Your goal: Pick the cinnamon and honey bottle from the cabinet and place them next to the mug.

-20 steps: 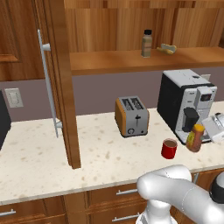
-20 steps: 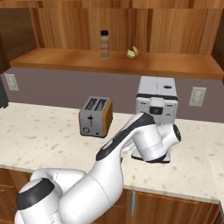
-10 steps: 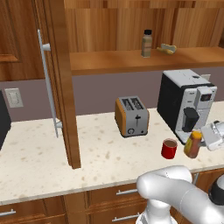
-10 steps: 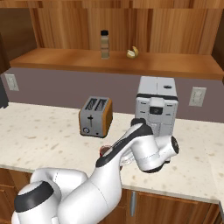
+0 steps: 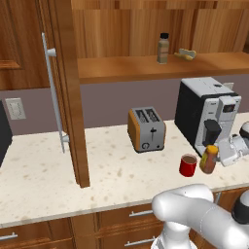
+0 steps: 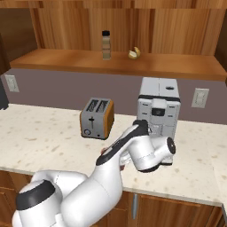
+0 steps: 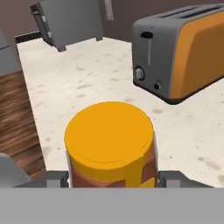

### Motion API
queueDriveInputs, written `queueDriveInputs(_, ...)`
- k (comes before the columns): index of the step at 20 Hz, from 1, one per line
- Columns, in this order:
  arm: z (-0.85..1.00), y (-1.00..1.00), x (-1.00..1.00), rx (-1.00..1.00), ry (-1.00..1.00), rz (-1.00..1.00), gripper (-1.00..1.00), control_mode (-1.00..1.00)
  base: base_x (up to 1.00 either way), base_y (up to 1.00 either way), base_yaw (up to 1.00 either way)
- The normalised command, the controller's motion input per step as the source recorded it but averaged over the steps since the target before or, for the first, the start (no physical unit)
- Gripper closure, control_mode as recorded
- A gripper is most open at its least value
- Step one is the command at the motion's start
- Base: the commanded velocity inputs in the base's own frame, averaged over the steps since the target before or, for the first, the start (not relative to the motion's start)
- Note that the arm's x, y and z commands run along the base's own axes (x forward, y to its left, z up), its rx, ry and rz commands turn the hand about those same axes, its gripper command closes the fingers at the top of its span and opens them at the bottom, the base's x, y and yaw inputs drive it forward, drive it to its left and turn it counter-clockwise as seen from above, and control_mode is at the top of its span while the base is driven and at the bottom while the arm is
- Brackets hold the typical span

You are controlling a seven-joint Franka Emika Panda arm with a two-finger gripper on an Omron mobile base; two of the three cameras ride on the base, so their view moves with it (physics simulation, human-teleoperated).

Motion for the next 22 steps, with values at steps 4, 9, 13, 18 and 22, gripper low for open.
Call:
queueDriveInputs(4, -0.09, -0.08, 0.20, 0.00, -0.01, -0.01, 1.00, -1.00, 0.00, 0.00, 0.00)
queueDriveInputs(9, -0.15, -0.09, 0.02, 0.00, -0.01, -0.01, 1.00, -1.00, 0.00, 0.00, 0.00)
queueDriveInputs(13, -0.18, -0.03, 0.00, 0.00, 0.00, 0.00, 1.00, -1.00, 0.00, 0.00, 0.00)
queueDriveInputs(18, -0.22, 0.00, 0.03, 0.00, -0.02, 0.00, 1.00, -1.00, 0.00, 0.00, 0.00)
queueDriveInputs(22, -0.18, 0.00, 0.05, 0.00, -0.04, 0.00, 1.00, -1.00, 0.00, 0.00, 0.00)
